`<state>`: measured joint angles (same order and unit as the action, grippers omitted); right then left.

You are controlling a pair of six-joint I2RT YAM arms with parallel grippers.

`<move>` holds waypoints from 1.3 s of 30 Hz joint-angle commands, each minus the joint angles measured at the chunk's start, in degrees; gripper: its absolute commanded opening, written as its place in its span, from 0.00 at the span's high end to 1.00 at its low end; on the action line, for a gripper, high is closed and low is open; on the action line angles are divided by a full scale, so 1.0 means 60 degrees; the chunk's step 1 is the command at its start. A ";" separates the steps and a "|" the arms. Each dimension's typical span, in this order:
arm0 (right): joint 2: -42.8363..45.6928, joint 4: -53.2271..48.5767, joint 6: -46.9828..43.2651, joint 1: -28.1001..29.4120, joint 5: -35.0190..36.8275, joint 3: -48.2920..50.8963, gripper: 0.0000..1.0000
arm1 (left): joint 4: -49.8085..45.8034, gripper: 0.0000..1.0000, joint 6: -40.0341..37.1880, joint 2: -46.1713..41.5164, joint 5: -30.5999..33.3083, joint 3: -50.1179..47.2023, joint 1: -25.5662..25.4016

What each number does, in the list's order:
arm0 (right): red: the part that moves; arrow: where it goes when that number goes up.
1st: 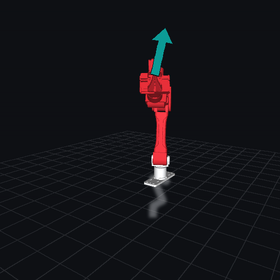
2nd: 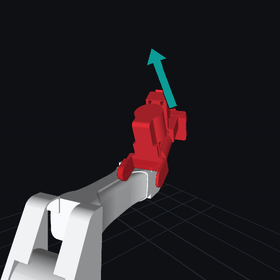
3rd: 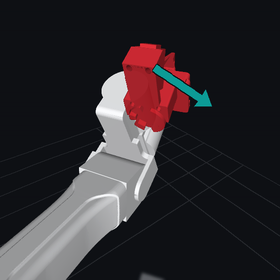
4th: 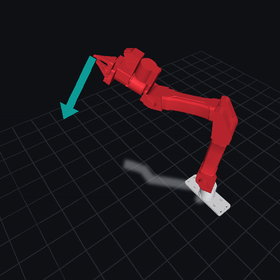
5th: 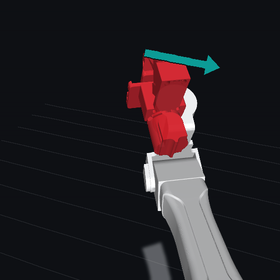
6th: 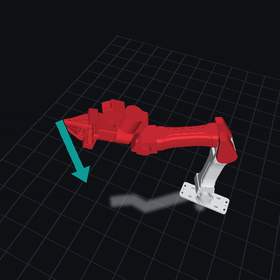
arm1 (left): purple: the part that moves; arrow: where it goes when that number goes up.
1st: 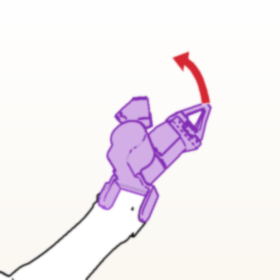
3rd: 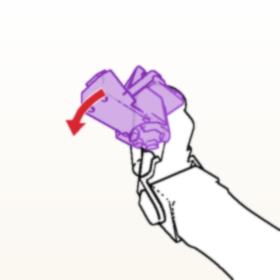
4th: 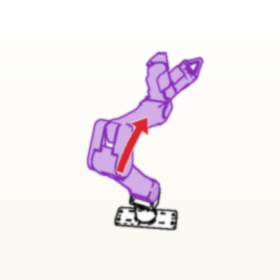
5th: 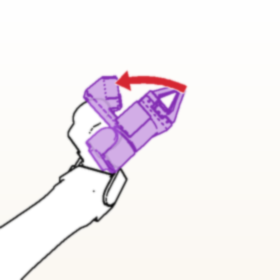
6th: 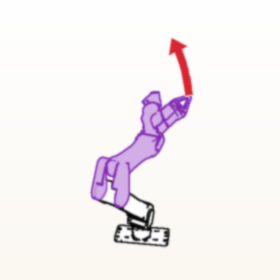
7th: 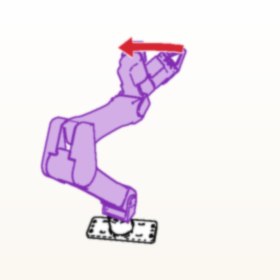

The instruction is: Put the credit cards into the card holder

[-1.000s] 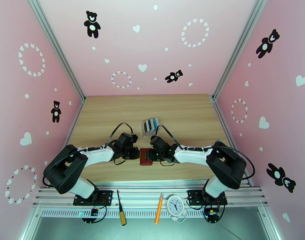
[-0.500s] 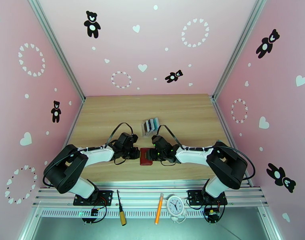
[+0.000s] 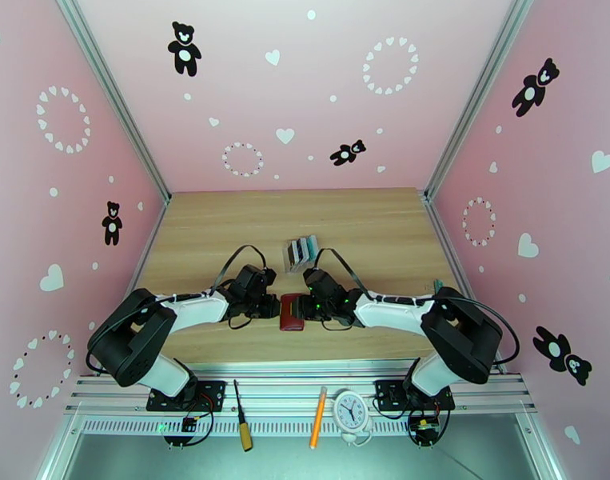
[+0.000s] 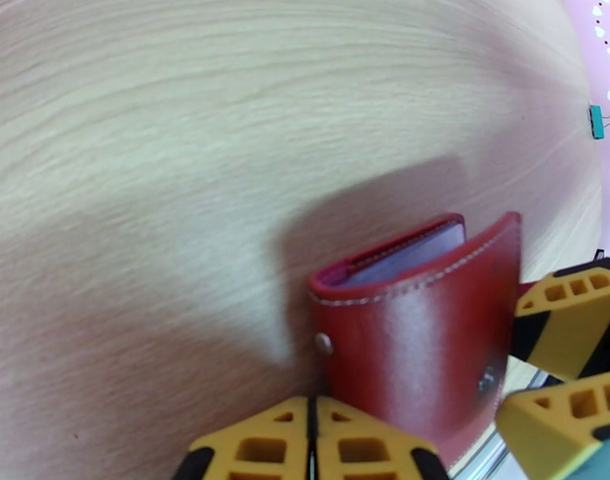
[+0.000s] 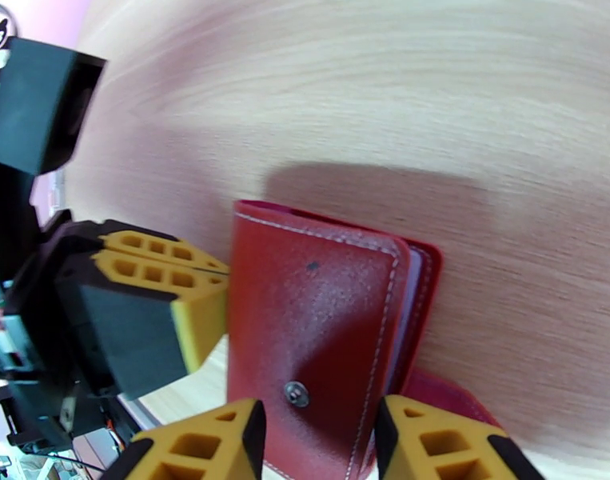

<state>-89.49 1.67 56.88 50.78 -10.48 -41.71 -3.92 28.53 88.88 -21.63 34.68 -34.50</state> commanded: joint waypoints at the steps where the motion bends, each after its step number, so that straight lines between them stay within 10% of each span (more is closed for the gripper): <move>1: 0.0322 0.0212 0.0090 -0.0016 -0.0216 0.0006 0.57 | -0.0150 0.89 -0.0103 0.0209 0.0133 0.0139 -0.0036; 39: 0.0081 0.0630 0.0382 0.0046 -0.0973 -0.0927 0.57 | -0.1444 0.84 0.0230 -0.1180 0.1725 0.0076 -0.0037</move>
<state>-87.83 4.51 58.54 50.83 -15.51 -45.54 -8.84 29.15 86.06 -16.45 35.48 -34.70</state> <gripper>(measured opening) 0.427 0.155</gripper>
